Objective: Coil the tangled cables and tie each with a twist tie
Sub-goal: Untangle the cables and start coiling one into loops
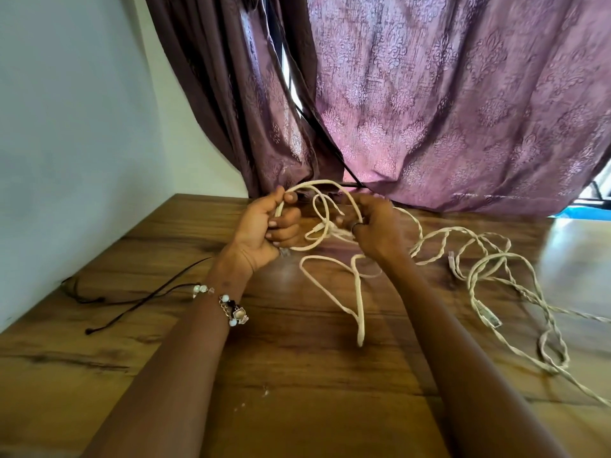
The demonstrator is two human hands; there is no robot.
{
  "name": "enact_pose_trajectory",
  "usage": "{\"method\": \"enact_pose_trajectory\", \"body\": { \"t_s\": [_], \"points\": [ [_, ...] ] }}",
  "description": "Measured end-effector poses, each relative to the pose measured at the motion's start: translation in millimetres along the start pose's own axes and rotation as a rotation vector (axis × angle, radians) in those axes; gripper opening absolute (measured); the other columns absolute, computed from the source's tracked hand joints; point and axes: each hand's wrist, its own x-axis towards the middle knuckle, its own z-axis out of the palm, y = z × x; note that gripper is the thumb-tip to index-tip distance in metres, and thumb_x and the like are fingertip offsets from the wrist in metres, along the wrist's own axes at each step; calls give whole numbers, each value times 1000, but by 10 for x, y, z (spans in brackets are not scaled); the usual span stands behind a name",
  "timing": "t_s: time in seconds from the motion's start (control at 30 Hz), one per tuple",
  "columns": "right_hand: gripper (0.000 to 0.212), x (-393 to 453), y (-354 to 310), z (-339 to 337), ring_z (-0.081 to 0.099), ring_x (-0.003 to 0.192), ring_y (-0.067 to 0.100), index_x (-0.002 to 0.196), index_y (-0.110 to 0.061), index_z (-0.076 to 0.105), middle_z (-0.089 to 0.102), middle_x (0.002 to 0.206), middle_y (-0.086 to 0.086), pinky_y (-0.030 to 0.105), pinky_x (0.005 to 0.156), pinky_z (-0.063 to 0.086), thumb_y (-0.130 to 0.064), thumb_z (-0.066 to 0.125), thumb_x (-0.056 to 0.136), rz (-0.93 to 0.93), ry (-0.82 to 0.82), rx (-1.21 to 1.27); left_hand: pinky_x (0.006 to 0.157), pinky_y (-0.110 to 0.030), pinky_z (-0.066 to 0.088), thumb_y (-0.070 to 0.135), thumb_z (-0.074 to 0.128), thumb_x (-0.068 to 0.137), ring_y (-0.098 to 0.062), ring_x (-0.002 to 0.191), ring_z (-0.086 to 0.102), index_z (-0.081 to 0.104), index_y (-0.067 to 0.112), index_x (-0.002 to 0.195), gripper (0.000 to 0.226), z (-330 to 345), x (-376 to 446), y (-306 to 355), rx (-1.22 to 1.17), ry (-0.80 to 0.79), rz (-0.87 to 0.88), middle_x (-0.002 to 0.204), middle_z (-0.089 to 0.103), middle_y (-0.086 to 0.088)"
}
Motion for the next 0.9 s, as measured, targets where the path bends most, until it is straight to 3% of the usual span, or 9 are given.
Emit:
{"method": "enact_pose_trajectory", "body": {
  "t_s": [0.1, 0.17, 0.3, 0.37, 0.47, 0.57, 0.7, 0.77, 0.9],
  "points": [
    [32, 6, -3, -69, 66, 74, 15, 104, -11, 70, 73, 86, 8, 26, 72, 53, -2, 77, 74, 20, -220, -47, 31, -16, 16, 43, 32, 92, -6, 34, 6, 44, 21, 77, 29, -3, -14, 92, -43, 5, 94, 39, 20, 8],
    [28, 5, -38, -154, 65, 72, 17, 101, -4, 69, 71, 88, 13, 22, 66, 54, 6, 73, 75, 32, -318, -75, 31, -17, 17, 45, 31, 93, -5, 34, 7, 44, 20, 77, 32, -40, -44, 155, -79, 16, 157, 38, 24, 8],
    [21, -34, -167, -341, 66, 77, 21, 99, -1, 70, 69, 86, 6, 26, 70, 54, 2, 72, 78, -67, -569, -318, 31, -17, 20, 44, 24, 100, -7, 34, 9, 46, 18, 75, 42, -115, -48, 195, -175, 44, 276, 39, 32, 8],
    [28, -40, -162, -403, 59, 80, 14, 103, -8, 68, 62, 84, -2, 22, 64, 40, -7, 76, 76, -126, -580, -550, 31, -17, 22, 41, 26, 100, -7, 32, 12, 48, 17, 74, 42, -106, -52, 225, -229, 48, 356, 39, 32, 7],
    [24, -16, 3, -542, 65, 87, 23, 100, -11, 69, 69, 88, 6, 28, 75, 48, -3, 71, 77, -103, -517, -680, 31, -17, 20, 35, 26, 102, -6, 27, 23, 52, 15, 67, 48, -210, -127, 376, -335, 120, 508, 40, 31, 6],
    [23, -15, 162, -651, 69, 78, 22, 93, -8, 72, 73, 80, 5, 29, 70, 52, 6, 65, 76, -142, -313, -487, 31, -17, 17, 36, 26, 103, -6, 27, 24, 47, 16, 72, 42, -319, -171, 431, -199, 223, 455, 40, 30, 6],
    [17, -14, 38, -575, 64, 63, 20, 99, -15, 70, 71, 75, 6, 37, 63, 53, -19, 70, 82, -279, -146, -272, 31, -17, 16, 37, 26, 103, -3, 26, 21, 44, 17, 74, 39, -213, -53, 245, -90, 270, 337, 39, 28, 7],
    [21, -20, -58, -525, 62, 62, 19, 104, -18, 71, 71, 78, 4, 34, 60, 51, -24, 67, 84, -394, -169, -333, 31, -16, 16, 36, 28, 103, -3, 27, 20, 44, 16, 74, 38, -163, -24, 217, -71, 282, 335, 39, 27, 7],
    [42, -56, -185, -480, 60, 99, 25, 118, -35, 65, 64, 104, -1, 33, 69, 48, -11, 59, 84, -438, -442, -759, 33, -16, 15, 35, 28, 103, -3, 27, 21, 45, 15, 76, 37, -162, -64, 247, -51, 290, 374, 40, 30, 7]
  ]
}}
